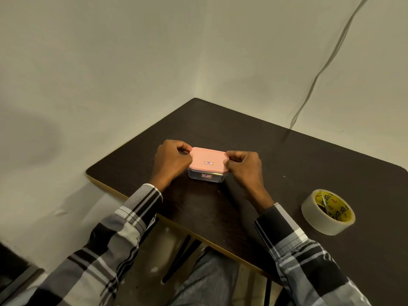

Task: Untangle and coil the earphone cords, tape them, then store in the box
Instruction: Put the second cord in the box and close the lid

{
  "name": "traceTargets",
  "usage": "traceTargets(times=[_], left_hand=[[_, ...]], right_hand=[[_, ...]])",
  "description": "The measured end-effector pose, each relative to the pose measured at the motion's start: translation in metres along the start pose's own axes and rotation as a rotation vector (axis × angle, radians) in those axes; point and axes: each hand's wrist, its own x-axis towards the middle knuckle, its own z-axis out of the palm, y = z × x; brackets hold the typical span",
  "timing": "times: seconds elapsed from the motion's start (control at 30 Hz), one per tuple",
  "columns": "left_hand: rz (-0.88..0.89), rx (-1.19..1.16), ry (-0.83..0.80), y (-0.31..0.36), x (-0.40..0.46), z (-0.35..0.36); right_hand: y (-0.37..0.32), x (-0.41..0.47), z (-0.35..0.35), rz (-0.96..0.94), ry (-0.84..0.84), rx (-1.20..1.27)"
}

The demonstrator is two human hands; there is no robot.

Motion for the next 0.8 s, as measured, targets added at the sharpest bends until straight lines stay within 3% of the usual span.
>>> traceTargets(times=[0.17,0.27,0.6,0.8], left_hand=[[-0.001,0.002,-0.053,-0.004,0.002,0.001],[0.003,0.027,-0.066,-0.003,0.001,0.002],[0.077,0.237,0.012,-0.002,-0.004,-0.001],[0.088,0.306,0.012,0.000,-0.002,-0.007]], right_hand=[[0.006,0.009,0.002,0.133,0.015,0.268],[0.009,0.008,0.002,0.135,0.018,0.300],[0.006,0.005,0.002,-0.130,-0.271,0.014],[-0.007,0.026,-0.002,-0.146,-0.386,-0.085]])
